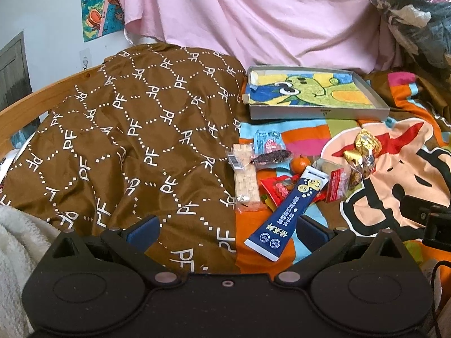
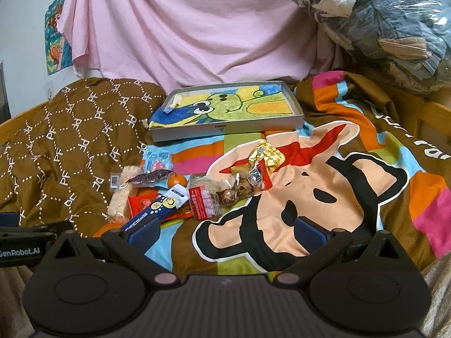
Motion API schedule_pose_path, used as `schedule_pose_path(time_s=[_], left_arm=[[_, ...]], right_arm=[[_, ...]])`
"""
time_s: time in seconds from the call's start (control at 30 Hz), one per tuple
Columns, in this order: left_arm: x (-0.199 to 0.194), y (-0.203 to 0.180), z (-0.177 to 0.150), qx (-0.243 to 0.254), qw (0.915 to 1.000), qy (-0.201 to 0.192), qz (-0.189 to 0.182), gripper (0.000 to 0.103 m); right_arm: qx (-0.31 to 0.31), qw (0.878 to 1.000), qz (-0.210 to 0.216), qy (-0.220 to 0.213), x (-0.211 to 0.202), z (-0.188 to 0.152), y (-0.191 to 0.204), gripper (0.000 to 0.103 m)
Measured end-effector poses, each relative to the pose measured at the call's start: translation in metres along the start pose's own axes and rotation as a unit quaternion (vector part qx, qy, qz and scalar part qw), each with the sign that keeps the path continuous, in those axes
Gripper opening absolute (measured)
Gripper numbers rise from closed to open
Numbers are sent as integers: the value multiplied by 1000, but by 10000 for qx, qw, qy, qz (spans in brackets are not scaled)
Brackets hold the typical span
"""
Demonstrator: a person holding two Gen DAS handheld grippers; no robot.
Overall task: Organize snacks
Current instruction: 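Close the left tool on the blue Ca tube while the right tool reaches toward the quail-egg packet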
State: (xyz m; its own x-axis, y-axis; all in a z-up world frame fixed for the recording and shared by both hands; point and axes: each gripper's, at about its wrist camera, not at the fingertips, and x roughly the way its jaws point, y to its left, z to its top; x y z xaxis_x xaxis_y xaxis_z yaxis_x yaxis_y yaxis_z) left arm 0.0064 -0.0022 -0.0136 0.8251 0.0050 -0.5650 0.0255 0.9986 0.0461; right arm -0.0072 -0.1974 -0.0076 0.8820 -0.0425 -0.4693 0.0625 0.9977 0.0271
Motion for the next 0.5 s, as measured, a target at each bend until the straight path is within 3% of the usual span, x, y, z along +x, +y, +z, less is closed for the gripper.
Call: schedule_pose_path(time_s=[0.5], left_arm=[[33,1,17,75,9973,725,-102,102]], right_arm=[[-125,9984,297,460,20,15,-5,103]])
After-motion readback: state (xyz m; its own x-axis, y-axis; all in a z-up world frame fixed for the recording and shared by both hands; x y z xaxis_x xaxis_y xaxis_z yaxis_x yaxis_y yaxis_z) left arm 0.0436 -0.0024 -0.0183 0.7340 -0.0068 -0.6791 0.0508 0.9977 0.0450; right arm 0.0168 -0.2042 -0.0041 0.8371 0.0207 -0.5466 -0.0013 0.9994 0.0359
